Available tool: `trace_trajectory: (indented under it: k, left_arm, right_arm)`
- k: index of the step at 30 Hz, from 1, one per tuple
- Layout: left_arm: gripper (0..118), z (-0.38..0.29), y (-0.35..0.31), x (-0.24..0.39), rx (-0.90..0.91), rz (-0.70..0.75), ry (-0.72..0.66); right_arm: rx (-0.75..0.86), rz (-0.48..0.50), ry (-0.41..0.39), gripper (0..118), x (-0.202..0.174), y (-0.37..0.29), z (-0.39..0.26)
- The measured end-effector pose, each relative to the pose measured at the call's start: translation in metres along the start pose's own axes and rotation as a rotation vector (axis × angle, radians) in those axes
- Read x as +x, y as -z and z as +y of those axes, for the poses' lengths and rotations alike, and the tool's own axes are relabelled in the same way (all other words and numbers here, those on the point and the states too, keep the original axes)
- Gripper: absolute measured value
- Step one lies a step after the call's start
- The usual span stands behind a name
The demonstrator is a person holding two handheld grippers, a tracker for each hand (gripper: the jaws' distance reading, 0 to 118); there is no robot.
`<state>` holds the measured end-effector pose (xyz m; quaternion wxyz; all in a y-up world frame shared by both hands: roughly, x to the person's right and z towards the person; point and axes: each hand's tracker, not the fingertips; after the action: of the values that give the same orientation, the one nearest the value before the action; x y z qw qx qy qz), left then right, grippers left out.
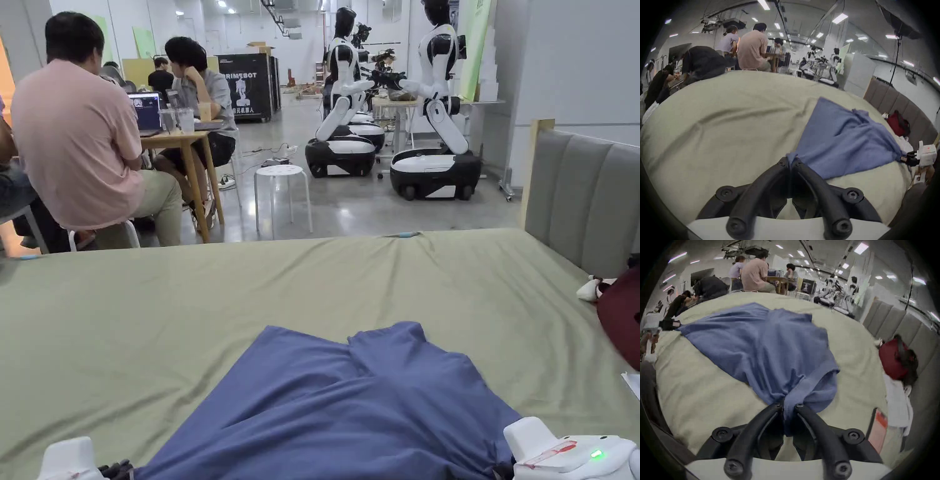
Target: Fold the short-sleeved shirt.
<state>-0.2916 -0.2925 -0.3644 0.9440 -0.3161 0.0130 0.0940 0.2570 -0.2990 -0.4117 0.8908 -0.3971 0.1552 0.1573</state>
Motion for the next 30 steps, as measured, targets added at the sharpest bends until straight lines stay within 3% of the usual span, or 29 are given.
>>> trace_trajectory:
  k: [1,2,3,4,5,6,7,8,10,11,12,13,14,17,18,19,20,21,22,23,24,26,30]
  left_arm:
    - [2,-0.003,0.000,0.000,-0.003,0.001,0.003]
    - [4,-0.003,-0.002,0.000,-0.013,-0.003,-0.010]
    - [11,0.000,-0.007,0.001,-0.015,-0.008,-0.014]
    - [30,0.000,-0.014,0.000,-0.005,-0.007,-0.006]
    - [77,0.002,-0.020,0.000,0.028,-0.015,0.018]
    - [114,0.004,-0.025,0.001,0.060,-0.023,0.045]
    - [118,0.006,-0.033,0.001,0.120,-0.054,0.047]
    - [109,0.009,-0.043,0.004,0.135,-0.030,0.072]
    - [108,0.019,-0.046,0.005,0.106,-0.006,0.082]
    - [89,0.022,-0.050,0.010,0.113,0.006,0.095]
    - [59,0.024,-0.052,0.016,0.131,0.012,0.115]
    - [19,0.026,-0.050,0.018,0.145,0.035,0.146]
    - [2,0.026,-0.045,0.021,0.142,0.072,0.172]
    - [1,0.026,-0.043,0.022,0.118,0.072,0.170]
    - [9,0.025,-0.041,0.022,0.104,0.055,0.152]
    - [34,0.023,-0.037,0.021,0.091,0.046,0.130]
    - [83,0.021,-0.033,0.018,0.077,0.041,0.122]
    - [118,0.019,-0.026,0.016,0.046,0.038,0.124]
    - [115,0.015,-0.017,0.016,0.001,0.050,0.128]
    - [100,0.012,-0.014,0.012,0.017,0.044,0.127]
    - [95,0.010,-0.009,0.006,0.002,0.062,0.131]
    - [94,0.003,0.001,0.004,-0.052,0.134,0.150]
    - [47,0.002,0.011,-0.003,-0.087,0.105,0.121]
  right_arm:
    - [0.009,0.007,0.037,9,0.000,0.000,-0.002]
    - [0.027,0.010,0.091,18,0.005,-0.003,-0.003]
    - [0.034,0.020,0.133,35,0.007,-0.010,-0.003]
    - [0.040,0.037,0.154,65,0.008,-0.017,-0.003]
    - [0.065,0.062,0.151,104,0.009,-0.025,-0.004]
    - [0.121,0.076,0.133,118,0.011,-0.039,-0.004]
    - [0.191,0.080,0.116,116,0.010,-0.051,-0.004]
    - [0.202,0.050,0.119,113,0.009,-0.060,0.000]
    - [0.190,-0.006,0.130,109,0.010,-0.073,0.005]
    - [0.203,-0.023,0.132,92,0.010,-0.079,0.006]
    - [0.224,-0.032,0.136,68,0.009,-0.083,0.007]
    - [0.237,-0.039,0.144,31,0.007,-0.087,0.008]
    - [0.236,-0.041,0.155,0,0.012,-0.087,0.009]
    - [0.229,-0.032,0.192,0,0.013,-0.089,0.007]
    - [0.226,-0.023,0.196,0,0.014,-0.088,0.006]
    - [0.224,-0.018,0.199,0,0.013,-0.088,0.005]
    - [0.219,-0.017,0.201,0,0.013,-0.087,0.004]
    - [0.213,-0.017,0.202,0,0.012,-0.086,0.004]
    - [0.205,-0.017,0.201,0,0.011,-0.085,0.003]
    - [0.198,-0.018,0.199,0,0.011,-0.084,0.002]
    - [0.193,-0.018,0.198,0,0.011,-0.084,0.001]
    - [0.186,-0.018,0.198,0,0.012,-0.082,0.000]
    - [0.168,-0.021,0.194,0,0.013,-0.079,0.000]
